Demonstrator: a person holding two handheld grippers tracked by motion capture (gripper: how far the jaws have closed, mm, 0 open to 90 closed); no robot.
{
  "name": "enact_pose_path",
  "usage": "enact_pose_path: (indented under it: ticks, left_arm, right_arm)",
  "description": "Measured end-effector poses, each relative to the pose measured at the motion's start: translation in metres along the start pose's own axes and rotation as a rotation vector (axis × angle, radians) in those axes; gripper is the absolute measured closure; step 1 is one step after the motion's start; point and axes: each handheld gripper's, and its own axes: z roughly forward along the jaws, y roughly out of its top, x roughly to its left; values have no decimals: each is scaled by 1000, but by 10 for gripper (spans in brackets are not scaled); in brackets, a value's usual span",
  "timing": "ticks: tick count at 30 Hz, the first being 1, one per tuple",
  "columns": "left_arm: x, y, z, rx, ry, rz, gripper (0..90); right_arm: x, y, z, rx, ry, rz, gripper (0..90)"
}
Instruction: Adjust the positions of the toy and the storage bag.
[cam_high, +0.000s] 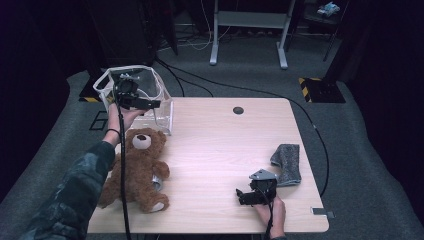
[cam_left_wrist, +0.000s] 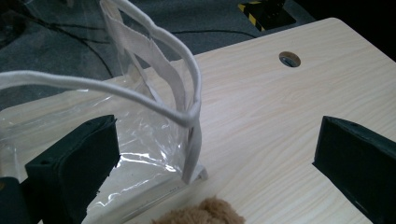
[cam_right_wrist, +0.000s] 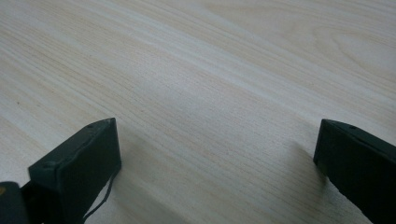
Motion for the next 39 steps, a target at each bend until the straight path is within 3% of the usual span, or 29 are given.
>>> enact_pose_path:
  ticks: [4, 9, 10, 11, 13, 14, 18, 25, 28, 29, 34, 35, 37, 39]
  left_arm:
    - [-2, 8, 10, 9, -7, 5, 0]
    - [-3, 13, 23, 18, 21, 12, 25]
    - [-2, 14, 24, 31, 33, 48, 25]
    - [-2, 15, 26, 40, 43, 69, 56]
    - [-3, 15, 30, 37, 83, 66, 158]
    - [-3, 15, 31, 34, 82, 68, 198]
    - [-5, 17, 34, 20, 137, 107, 297]
    - [-8, 18, 37, -15, 139, 121, 306]
    - [-9, 18, 44, 24, 149, 131, 314]
    - [-8, 16, 47, 33, 129, 120, 328]
    - [-9, 15, 53, 52, 135, 116, 500]
    - [-10, 15, 54, 62, 146, 132, 605]
    - [-10, 15, 54, 60, 142, 131, 651]
    - [-10, 15, 55, 65, 143, 140, 752]
  right_arm:
    - [0, 0, 0, -1, 0, -1, 0]
    - [0, 0, 0, 0, 0, -1, 0]
    - [0, 0, 0, 0, 0, -1, 0]
    - [0, 0, 0, 1, 1, -6, 0]
    - [0, 0, 0, 1, 0, -6, 0]
    - [0, 0, 0, 0, 0, -4, 0]
    - [-1, 0, 0, 1, 1, -7, 0]
    - [0, 0, 0, -1, 0, 1, 0]
    - [0, 0, 0, 0, 0, -6, 0]
    - [0, 0, 0, -3, 0, 5, 0]
    - [0, 0, 0, 0, 0, -4, 0]
    - [0, 0, 0, 0, 0, -4, 0]
    - [0, 0, 0, 1, 0, -4, 0]
    - [0, 0, 0, 1, 0, -5, 0]
